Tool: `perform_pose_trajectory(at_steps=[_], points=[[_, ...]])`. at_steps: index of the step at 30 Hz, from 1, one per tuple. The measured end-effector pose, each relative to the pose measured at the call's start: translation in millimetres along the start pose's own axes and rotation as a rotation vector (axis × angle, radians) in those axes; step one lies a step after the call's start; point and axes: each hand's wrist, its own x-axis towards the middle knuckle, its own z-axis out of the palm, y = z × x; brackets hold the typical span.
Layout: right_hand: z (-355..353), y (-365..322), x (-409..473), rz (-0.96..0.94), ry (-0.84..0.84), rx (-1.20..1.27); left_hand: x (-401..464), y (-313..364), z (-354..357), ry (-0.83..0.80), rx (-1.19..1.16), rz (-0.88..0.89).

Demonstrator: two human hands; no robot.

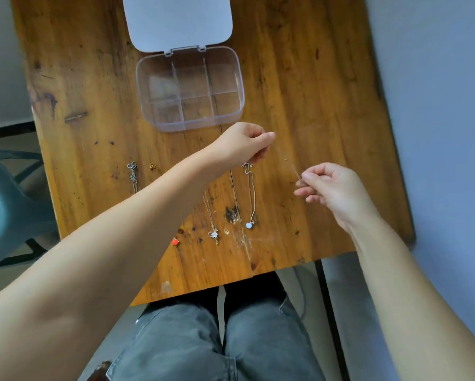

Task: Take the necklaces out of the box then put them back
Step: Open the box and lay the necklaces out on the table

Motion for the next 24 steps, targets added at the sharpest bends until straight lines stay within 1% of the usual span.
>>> perform_pose_trajectory(at_steps=[4,6,10,12,14,16,20,24], points=[[10.1,42.6,-16.4,0.224,0.044,0.117,31.6,3.6,28.3,0.030,0.266,-0.043],[18.9,62.0,-22.6,0.289,0.093,0.093,42.8,3.9,37.7,0.037,0.369,-0.023],[35.8,86.9,-27.7,0.282,0.142,-0.099,51.7,0.4,50.7,0.057,0.629,0.075],[39.4,89.7,-27.6,0.257,0.159,-0.166,53.0,-2.2,55.0,0.064,0.784,0.117],[39.5,87.9,-26.4,0.236,0.167,-0.228,53.0,-5.3,56.4,0.069,0.872,0.157],[37.6,83.5,-24.9,0.214,0.176,-0.298,51.4,-9.1,54.4,0.092,0.858,0.175],[32.4,68.2,-20.0,0.120,0.209,-0.371,40.4,-18.6,39.5,0.158,0.742,0.196],[46.8,39.9,-10.9,0.012,0.132,-0.432,5.5,-43.7,4.4,0.254,0.585,0.206]])
